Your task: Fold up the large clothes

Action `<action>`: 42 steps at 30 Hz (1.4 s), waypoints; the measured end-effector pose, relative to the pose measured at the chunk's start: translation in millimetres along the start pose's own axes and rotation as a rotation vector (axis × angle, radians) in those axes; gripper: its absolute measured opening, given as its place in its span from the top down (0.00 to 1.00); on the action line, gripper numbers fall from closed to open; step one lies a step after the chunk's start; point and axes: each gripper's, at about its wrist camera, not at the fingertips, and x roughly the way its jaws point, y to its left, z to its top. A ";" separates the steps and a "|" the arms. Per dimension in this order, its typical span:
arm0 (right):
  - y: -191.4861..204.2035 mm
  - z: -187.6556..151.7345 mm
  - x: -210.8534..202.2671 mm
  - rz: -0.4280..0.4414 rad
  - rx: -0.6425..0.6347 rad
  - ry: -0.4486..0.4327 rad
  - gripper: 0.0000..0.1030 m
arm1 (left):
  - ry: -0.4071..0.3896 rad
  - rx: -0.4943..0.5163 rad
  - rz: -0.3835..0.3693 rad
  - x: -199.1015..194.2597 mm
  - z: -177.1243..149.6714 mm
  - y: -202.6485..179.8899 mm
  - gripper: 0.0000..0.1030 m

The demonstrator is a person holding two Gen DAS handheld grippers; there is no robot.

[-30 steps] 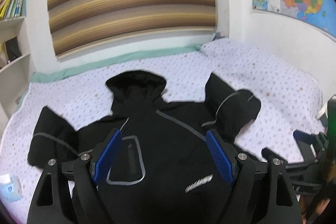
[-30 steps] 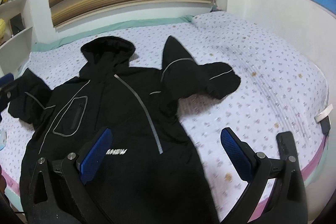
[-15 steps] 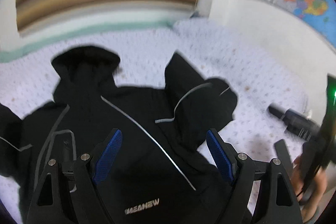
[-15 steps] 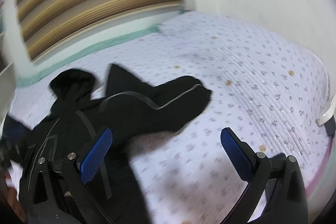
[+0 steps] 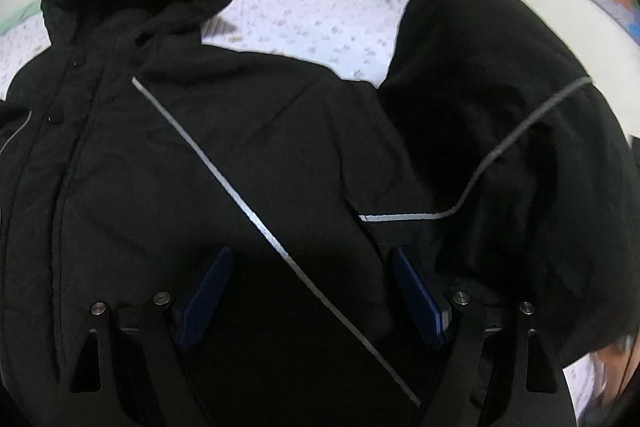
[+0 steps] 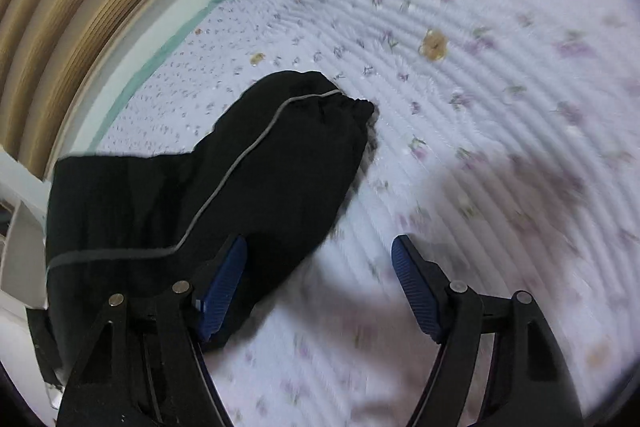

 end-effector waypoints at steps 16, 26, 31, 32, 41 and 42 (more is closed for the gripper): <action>25.2 33.3 -67.6 -0.225 -0.193 -0.328 0.89 | -0.093 0.072 -0.082 -40.3 18.1 -27.0 0.35; -34.9 33.1 -96.2 -0.487 -0.056 -0.291 0.89 | 0.149 0.089 -0.055 20.4 45.1 -65.7 0.35; -8.3 23.2 -96.2 -0.475 -0.159 -0.249 0.89 | 0.056 0.098 -0.082 -19.6 57.0 -39.5 0.35; -1.1 22.0 -97.7 -0.458 -0.178 -0.255 0.89 | 0.033 0.082 -0.095 -29.6 57.9 -29.9 0.35; 197.9 -38.6 -103.4 -0.180 -0.512 -0.251 0.89 | -0.096 -0.086 -0.063 -154.8 47.3 105.4 0.35; 230.4 -55.3 -98.0 -0.144 -0.567 -0.237 0.89 | -0.097 -0.103 -0.058 -158.3 47.3 122.7 0.35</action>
